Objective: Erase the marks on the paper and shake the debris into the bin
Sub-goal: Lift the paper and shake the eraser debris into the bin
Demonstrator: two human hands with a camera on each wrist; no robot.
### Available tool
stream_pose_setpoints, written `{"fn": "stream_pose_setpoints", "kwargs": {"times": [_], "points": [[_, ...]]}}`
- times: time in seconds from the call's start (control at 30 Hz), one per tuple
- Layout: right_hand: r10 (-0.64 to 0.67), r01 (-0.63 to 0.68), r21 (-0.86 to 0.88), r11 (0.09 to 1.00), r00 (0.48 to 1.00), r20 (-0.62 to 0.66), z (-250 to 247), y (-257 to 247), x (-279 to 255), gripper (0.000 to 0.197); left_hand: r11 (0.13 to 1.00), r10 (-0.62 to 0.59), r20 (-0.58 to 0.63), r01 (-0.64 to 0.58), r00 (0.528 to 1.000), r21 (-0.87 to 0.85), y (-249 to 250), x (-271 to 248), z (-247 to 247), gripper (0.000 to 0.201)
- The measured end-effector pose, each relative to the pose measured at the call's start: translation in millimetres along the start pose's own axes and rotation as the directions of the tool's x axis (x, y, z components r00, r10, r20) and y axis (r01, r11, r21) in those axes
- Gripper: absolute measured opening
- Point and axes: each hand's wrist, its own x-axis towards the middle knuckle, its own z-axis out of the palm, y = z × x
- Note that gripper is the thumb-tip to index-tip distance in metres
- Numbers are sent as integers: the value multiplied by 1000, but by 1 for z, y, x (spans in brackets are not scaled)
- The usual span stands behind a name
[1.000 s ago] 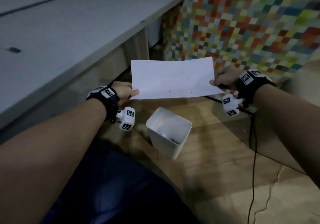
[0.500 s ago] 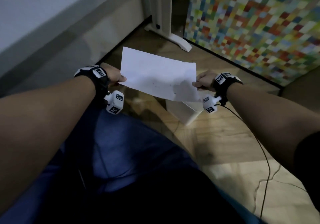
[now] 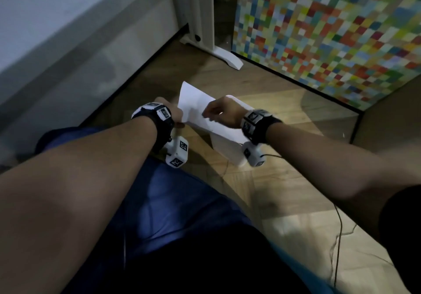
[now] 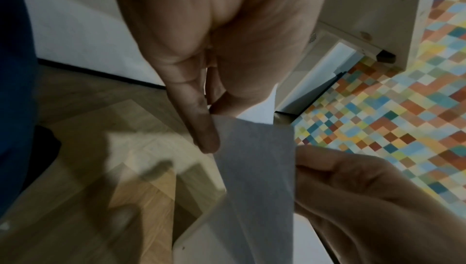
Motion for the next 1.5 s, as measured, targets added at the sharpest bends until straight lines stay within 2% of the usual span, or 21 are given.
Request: {"fn": "stream_pose_setpoints", "kwargs": {"times": [0.07, 0.17, 0.3, 0.43, 0.5, 0.53, 0.6, 0.67, 0.73, 0.8, 0.87, 0.93, 1.0, 1.07, 1.1, 1.17, 1.23, 1.27, 1.33, 1.4, 1.5], "points": [[-49, 50, -28, 998, 998, 37, 18, -9, -4, 25, 999, -34, 31, 35, 999, -22, -13, 32, 9, 49], [61, -73, 104, 992, 991, 118, 40, -7, -14, 44, 995, -56, -19, 58, 998, 81, -37, 100, 20, 60], [240, -257, 85, 963, 956, 170, 44, 39, -22, 81, 981, -69, -96, 85, 993, 173, -28, 67, 3, 64], [438, -434, -70, 898, 874, 211, 23, 83, -17, 71, 982, -73, -83, 86, 994, 168, -25, 55, -5, 72], [550, -525, -174, 833, 818, 168, 16, 91, -12, 78, 986, -86, -71, 95, 994, 140, -30, 70, -5, 67], [564, -531, -218, 819, 814, 137, 15, 89, -10, 78, 986, -87, -71, 96, 994, 137, -26, 62, -7, 63], [477, -440, -268, 857, 875, 87, 16, 71, -7, 70, 987, -101, -61, 108, 993, 123, -25, 66, -6, 62], [272, -249, -200, 948, 957, 99, 25, 43, -6, 61, 989, -103, -49, 108, 993, 100, -24, 71, -5, 72], [105, -93, -79, 993, 978, 181, 41, 21, -5, 61, 991, -90, -43, 94, 995, 96, -17, 56, -5, 69], [59, -60, -2, 998, 968, 245, 52, 16, -3, 64, 994, -62, -44, 66, 997, 89, -5, 27, -11, 45], [103, -103, -12, 995, 963, 251, 48, 26, -6, 70, 994, -64, -47, 68, 997, 90, 0, 11, -17, 34], [249, -240, -68, 968, 943, 222, 38, 46, -13, 75, 995, -65, -58, 69, 996, 77, -2, 11, -24, 35], [407, -377, -169, 911, 891, 201, 28, 69, -18, 77, 996, -74, -35, 76, 997, 41, -9, 25, -27, 44], [501, -435, -313, 844, 848, 173, 20, 81, -17, 80, 994, -99, -6, 99, 995, 40, -15, 39, -27, 65], [514, -435, -370, 821, 846, 144, 17, 80, -13, 78, 994, -104, -2, 104, 995, 21, -19, 50, -25, 70], [413, -344, -424, 838, 907, 79, 15, 61, -3, 69, 994, -108, -9, 108, 994, 26, -26, 66, -22, 61], [195, -157, -350, 924, 978, 77, 20, 31, 7, 58, 993, -113, -14, 113, 993, 20, -25, 61, -19, 67], [63, -36, -254, 966, 993, 96, 26, 15, 11, 55, 995, -99, -11, 99, 995, 12, -19, 47, -18, 65], [-120, 133, -92, 987, 983, 136, 42, -10, 17, 57, 998, -70, -8, 70, 998, -8, -15, 36, -13, 46], [-175, 189, -73, 979, 970, 171, 57, -11, 26, 58, 998, -52, -9, 51, 999, -35, -7, 14, -11, 36], [-109, 136, -127, 983, 975, 196, 55, 21, 24, 57, 997, -56, 10, 56, 998, -48, -13, 19, -12, 34]]}}
